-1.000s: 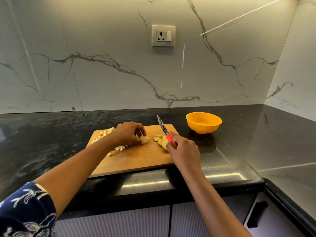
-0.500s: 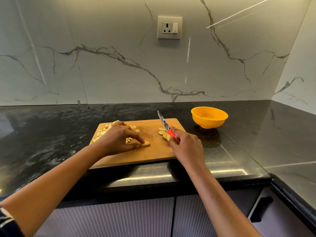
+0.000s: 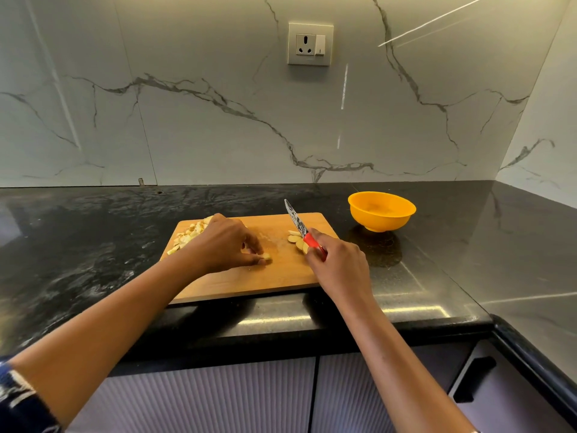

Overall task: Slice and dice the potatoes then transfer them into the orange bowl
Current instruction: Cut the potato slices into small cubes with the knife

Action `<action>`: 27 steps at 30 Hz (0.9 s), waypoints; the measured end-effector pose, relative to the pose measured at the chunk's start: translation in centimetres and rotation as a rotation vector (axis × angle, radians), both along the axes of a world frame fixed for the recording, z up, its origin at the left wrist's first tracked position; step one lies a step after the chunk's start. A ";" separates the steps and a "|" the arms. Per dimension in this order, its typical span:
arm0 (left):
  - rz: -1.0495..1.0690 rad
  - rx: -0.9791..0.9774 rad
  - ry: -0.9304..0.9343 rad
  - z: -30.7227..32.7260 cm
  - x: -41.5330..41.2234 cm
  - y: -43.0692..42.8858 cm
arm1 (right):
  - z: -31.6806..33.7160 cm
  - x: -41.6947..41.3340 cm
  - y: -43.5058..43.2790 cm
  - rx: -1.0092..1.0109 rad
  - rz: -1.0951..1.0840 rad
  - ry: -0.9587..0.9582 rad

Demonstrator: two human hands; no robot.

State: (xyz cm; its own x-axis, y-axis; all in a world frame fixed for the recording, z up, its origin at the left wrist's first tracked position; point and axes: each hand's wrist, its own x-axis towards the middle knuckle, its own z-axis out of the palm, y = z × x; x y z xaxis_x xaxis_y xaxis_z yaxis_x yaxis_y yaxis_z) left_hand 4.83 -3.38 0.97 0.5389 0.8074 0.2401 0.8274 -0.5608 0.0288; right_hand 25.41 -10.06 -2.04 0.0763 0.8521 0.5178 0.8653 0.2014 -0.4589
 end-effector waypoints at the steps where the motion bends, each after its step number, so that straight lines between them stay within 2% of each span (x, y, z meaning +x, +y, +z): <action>1: -0.014 0.024 0.029 0.1 -0.1 0.0 | 0.0 0.0 0.0 -0.002 0.001 0.001; 3: -0.034 0.072 0.081 0.1 -0.2 -0.1 | 0.0 0.0 0.0 -0.005 0.006 0.008; 5: -0.049 0.069 0.050 -0.2 -0.4 -0.3 | 0.0 0.0 0.0 -0.002 0.009 0.012; 8: -0.053 0.002 -0.043 -0.6 -0.6 -0.3 | -0.1 0.0 0.1 0.003 0.012 0.017; 15: 0.057 -0.148 -0.076 -1.3 -0.8 -0.3 | 0.0 0.0 0.1 -0.007 0.017 0.018; 21: 0.079 -0.247 -0.194 -1.3 -0.5 -0.8 | 0.3 -0.3 -0.4 -0.019 0.006 0.007; 27: 0.087 -0.181 -0.428 -1.5 -0.8 -1.8 | 0.4 -1.6 -3.5 -0.134 0.120 -0.040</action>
State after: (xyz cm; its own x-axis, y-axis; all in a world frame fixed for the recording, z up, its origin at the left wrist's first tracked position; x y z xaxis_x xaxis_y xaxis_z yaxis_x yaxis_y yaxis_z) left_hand 3.99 -5.15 -0.56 0.3508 0.8943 0.2777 0.7634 -0.4449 0.4683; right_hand 23.76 -13.53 -1.65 -0.0490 0.9154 0.3995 0.8570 0.2440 -0.4540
